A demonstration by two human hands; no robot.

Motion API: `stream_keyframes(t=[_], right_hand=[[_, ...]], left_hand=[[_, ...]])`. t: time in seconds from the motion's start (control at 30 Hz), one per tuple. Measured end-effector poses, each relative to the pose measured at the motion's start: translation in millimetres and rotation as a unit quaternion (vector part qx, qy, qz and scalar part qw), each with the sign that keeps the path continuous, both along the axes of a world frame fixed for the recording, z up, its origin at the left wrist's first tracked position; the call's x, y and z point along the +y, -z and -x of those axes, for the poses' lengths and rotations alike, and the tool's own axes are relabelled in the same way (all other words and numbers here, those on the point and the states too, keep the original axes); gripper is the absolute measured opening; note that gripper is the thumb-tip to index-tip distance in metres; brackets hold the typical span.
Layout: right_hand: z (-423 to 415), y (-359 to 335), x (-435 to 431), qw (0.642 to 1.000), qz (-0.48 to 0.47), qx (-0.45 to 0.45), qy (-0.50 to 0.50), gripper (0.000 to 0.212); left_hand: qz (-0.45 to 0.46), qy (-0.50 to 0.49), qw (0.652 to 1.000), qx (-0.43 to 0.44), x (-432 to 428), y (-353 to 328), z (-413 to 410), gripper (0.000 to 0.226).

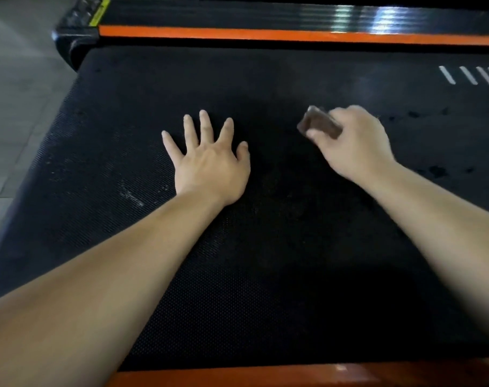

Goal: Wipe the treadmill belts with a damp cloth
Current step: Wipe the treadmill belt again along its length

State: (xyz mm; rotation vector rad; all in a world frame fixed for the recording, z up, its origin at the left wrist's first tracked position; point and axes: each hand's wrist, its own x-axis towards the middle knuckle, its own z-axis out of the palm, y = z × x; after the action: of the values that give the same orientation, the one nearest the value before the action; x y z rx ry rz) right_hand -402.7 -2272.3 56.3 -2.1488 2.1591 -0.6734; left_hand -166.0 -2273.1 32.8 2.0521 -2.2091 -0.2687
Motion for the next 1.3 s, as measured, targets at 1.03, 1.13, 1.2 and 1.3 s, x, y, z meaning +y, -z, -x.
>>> stream_keyframes(t=[1.03,1.13,1.2,1.3], right_hand=[[-16,-2,-128,1.0,-0.001,0.002,0.03,0.031],[-10,-1,-154,0.995,-0.004,-0.015,0.098,0.03],[-32,8,-144,1.0,0.005,-0.007,0.011,0.031],[-40,8,-134,0.998,-0.008,0.0,-0.068,0.031]], left_hand=[[0.015,0.003,1.0,-0.009,0,3,2,0.068],[0.016,0.0,1.0,-0.007,0,2,3,0.067],[0.013,0.001,1.0,-0.009,-1,2,4,0.067],[0.018,0.002,1.0,-0.007,-1,2,3,0.067]])
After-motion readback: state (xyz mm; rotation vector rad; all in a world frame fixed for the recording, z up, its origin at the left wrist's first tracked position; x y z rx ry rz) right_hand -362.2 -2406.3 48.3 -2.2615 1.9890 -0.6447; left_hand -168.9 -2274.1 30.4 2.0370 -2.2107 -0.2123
